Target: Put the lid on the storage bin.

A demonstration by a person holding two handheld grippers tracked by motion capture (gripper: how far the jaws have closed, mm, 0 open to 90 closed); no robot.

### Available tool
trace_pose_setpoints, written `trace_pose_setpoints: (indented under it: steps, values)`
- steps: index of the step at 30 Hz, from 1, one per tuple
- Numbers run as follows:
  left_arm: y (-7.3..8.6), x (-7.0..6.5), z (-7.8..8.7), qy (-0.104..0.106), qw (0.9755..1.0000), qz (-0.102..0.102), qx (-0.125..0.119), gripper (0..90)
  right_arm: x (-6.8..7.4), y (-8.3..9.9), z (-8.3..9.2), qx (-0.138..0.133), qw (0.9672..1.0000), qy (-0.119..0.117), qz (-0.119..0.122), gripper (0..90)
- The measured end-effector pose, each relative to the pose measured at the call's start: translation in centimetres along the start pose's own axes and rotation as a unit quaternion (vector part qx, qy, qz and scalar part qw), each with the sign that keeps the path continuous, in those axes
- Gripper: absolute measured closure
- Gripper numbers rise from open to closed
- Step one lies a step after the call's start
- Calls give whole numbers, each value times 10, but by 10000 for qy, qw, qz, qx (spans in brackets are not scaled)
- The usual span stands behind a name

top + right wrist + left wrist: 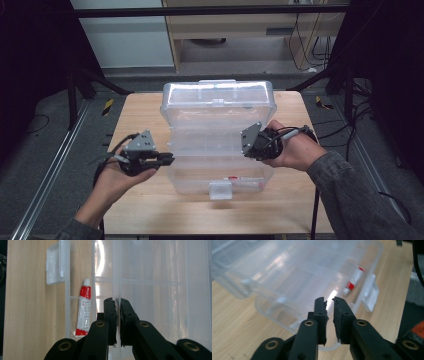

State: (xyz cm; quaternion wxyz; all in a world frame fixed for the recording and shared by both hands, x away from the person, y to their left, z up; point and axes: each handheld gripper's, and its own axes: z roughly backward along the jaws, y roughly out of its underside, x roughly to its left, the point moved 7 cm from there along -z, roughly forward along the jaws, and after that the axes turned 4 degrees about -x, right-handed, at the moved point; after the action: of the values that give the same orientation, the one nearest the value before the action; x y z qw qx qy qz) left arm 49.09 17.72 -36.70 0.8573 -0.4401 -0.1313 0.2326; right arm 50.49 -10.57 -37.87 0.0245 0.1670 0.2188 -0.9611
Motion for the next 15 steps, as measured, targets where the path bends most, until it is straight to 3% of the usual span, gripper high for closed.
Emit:
trace_pose_setpoints:
  steps: [4,11,15]
  values:
    - [-11,22,0,9,9986,490,-174,895,0,0,0,0,10000,7,4,853]
    - [-27,45,-9,-362,9971,652,-121,897,1,0,0,3,10000,15,5,849]
    - [-30,51,-14,-360,9955,866,-139,898,2,1,0,6,10000,13,38,846]
